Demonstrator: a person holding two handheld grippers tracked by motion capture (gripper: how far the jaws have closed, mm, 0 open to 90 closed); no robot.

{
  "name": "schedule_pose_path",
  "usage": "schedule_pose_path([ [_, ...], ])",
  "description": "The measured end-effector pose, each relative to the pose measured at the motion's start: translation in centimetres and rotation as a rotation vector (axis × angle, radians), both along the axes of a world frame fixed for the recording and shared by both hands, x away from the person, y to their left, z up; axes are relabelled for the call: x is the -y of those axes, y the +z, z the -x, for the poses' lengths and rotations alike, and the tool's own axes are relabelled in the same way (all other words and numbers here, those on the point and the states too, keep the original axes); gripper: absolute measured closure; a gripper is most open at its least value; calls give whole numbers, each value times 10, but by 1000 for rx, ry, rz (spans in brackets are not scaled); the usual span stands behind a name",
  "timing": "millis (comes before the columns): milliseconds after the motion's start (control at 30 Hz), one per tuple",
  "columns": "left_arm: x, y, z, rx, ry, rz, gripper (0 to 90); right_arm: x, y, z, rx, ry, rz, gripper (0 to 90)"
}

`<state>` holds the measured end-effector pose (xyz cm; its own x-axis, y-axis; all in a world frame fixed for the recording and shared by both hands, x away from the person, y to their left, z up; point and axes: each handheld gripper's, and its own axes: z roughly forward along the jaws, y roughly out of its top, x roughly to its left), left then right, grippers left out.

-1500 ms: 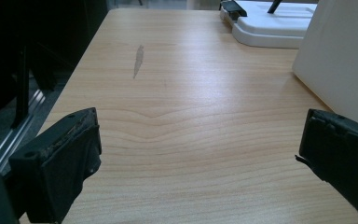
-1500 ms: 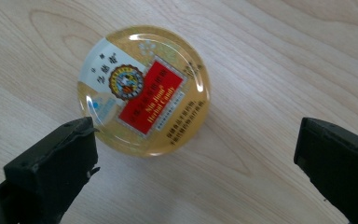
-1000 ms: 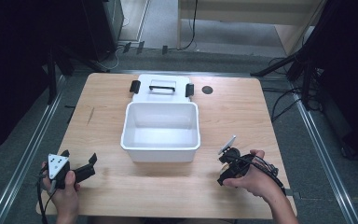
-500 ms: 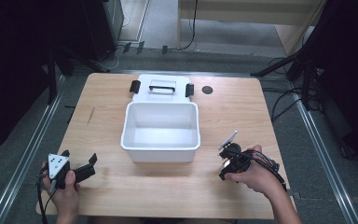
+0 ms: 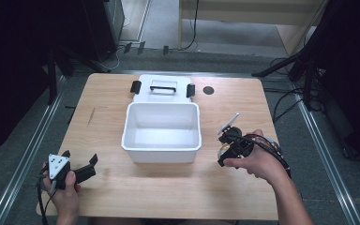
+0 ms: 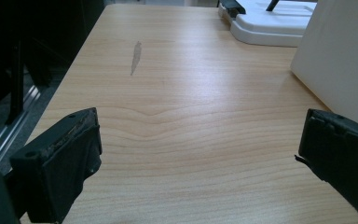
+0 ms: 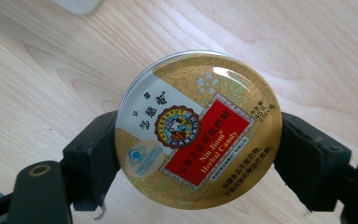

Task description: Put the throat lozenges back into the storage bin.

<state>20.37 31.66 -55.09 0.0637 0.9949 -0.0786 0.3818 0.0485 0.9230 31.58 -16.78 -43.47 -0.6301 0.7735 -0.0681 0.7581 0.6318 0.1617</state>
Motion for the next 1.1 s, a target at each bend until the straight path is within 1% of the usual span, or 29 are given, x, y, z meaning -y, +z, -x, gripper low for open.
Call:
schedule_pose_path([
  [233,0,0,0,-1,-3,0,0,-7,21,-11,2,0,-13,206],
  [367,0,0,0,-1,-1,-1,0,-10,32,-16,10,23,-15,206],
  [400,0,0,0,0,-2,0,0,-13,37,-18,14,21,-11,205],
  [433,0,0,0,0,-1,-1,0,-14,39,-18,18,22,-16,205],
  [467,0,0,0,0,-2,-1,0,-16,43,-20,25,37,-13,206],
  [500,0,0,-1,0,-2,-1,0,-18,45,-20,25,32,-11,205],
  [733,0,0,-1,1,-4,0,0,-33,64,-29,65,69,-7,205],
  [833,0,0,-1,1,-4,2,0,-37,68,-30,72,78,-6,205],
  [867,0,0,-1,0,-4,3,0,-45,73,-32,78,89,-5,205],
  [1100,0,0,-1,-1,-6,4,0,-64,80,-38,94,119,-13,205],
])
